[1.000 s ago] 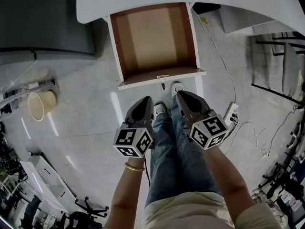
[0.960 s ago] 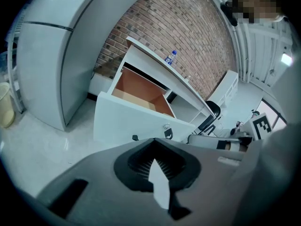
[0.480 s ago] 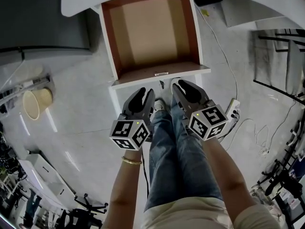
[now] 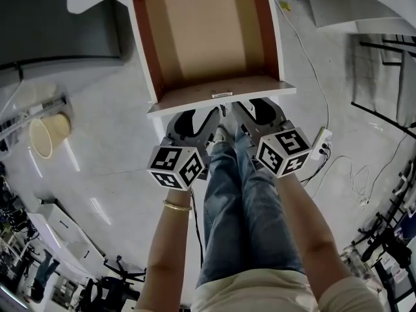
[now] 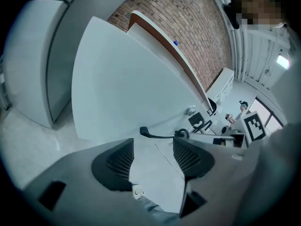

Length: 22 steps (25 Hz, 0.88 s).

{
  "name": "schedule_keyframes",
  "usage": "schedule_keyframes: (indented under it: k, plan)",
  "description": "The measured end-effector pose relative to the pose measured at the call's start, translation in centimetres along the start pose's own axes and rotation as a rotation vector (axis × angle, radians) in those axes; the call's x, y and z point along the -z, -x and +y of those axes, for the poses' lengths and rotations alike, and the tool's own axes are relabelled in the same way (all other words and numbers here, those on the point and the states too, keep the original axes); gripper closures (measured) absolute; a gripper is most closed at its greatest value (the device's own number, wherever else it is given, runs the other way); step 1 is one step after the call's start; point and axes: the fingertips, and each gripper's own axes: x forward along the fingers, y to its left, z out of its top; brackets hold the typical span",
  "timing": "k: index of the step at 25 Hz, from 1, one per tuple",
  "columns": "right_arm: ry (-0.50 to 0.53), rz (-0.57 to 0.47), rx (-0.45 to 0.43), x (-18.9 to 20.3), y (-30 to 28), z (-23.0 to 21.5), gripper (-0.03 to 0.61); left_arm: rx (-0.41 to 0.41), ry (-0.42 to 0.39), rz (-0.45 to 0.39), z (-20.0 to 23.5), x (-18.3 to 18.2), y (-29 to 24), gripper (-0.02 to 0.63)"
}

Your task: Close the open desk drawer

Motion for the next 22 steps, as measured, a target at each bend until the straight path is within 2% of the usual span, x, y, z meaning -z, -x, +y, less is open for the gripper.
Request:
schedule_keyframes:
  k: [6,14,22]
  plan:
    - [-0.002,0.006,-0.019,0.1,-1.0,-0.6,0.385,0.028,0.015,-0.008,-0.2,0.0,-1.2,0.323]
    - [0.015,0.026,-0.046,0.7,-1.4,-0.5,0.394,0.046,0.017,-0.021,-0.4,-0.5,-1.8,0.319]
    - [0.035,0.029,-0.047,0.4,-1.6,0.0,0.422,0.023,0.041,-0.015,0.2,-1.0,-1.6,0.410]
